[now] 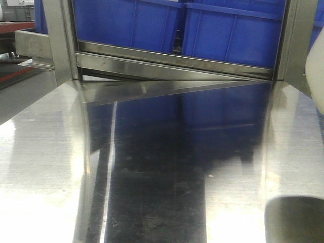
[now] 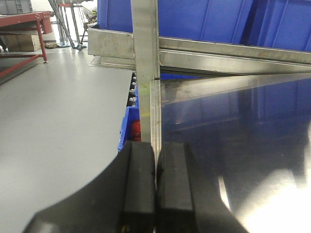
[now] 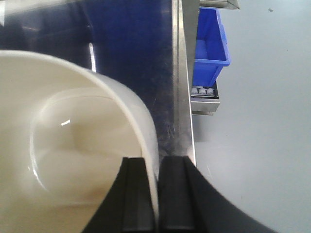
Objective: Move white bin to right shelf second layer
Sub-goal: 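Hold the white bin raised beside the robot with the right gripper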
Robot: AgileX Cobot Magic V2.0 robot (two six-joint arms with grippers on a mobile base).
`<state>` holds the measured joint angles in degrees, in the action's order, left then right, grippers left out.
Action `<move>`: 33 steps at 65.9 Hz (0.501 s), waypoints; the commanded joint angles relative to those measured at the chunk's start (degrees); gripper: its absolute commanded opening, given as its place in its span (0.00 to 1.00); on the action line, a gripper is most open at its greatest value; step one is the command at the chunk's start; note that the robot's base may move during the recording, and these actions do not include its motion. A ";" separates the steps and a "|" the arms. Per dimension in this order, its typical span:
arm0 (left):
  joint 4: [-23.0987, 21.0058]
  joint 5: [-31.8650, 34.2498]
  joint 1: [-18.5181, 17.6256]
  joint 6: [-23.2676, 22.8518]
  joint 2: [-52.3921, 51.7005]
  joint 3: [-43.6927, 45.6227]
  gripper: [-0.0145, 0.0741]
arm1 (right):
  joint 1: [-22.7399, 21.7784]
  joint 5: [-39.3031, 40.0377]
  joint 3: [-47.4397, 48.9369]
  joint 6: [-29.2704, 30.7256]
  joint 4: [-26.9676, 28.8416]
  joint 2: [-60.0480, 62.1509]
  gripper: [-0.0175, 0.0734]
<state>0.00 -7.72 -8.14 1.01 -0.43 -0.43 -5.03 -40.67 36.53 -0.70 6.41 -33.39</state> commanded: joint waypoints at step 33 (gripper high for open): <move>0.00 4.98 -0.20 -0.29 -0.87 -2.11 0.26 | -0.26 3.44 1.83 -0.30 0.76 0.23 0.25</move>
<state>0.00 -7.72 -8.14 1.01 -0.43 -0.43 -5.03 -41.78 36.53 -0.70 6.41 -33.39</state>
